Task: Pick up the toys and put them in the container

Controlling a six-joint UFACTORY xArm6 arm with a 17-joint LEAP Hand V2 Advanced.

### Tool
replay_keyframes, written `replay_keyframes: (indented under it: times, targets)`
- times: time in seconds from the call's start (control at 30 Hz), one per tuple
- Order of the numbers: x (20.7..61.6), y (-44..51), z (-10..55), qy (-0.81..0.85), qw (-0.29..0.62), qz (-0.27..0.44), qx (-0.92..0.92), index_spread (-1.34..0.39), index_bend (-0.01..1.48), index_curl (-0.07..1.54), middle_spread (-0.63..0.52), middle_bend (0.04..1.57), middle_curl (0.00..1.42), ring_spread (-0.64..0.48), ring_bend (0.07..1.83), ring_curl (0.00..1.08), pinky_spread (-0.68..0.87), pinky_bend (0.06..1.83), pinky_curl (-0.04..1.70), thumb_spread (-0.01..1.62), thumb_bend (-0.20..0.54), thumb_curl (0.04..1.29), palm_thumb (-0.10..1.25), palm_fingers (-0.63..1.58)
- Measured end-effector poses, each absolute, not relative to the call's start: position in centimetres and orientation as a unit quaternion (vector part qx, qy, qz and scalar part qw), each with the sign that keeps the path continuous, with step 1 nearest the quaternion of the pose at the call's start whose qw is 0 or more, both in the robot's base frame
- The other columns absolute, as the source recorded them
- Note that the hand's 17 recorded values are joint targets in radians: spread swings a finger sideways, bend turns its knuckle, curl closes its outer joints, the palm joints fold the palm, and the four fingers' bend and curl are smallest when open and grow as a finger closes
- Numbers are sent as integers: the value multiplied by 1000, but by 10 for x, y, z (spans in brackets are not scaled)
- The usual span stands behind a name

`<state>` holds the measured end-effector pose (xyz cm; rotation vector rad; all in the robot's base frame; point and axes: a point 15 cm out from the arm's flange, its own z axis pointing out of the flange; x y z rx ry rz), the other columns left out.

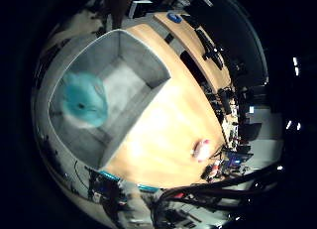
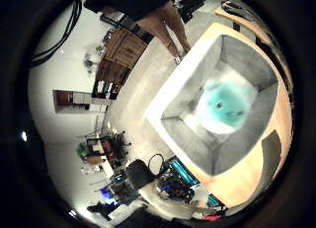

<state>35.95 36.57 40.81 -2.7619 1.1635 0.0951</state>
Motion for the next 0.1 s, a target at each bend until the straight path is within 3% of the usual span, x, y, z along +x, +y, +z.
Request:
replay_keyframes:
  times: [0.1]
  targets:
    - [364, 363, 405, 386, 71, 35, -919, -478, 189, 573, -134, 423, 423, -66, 751, 288, 148, 1065, 383, 793, -44, 294, 8, 213]
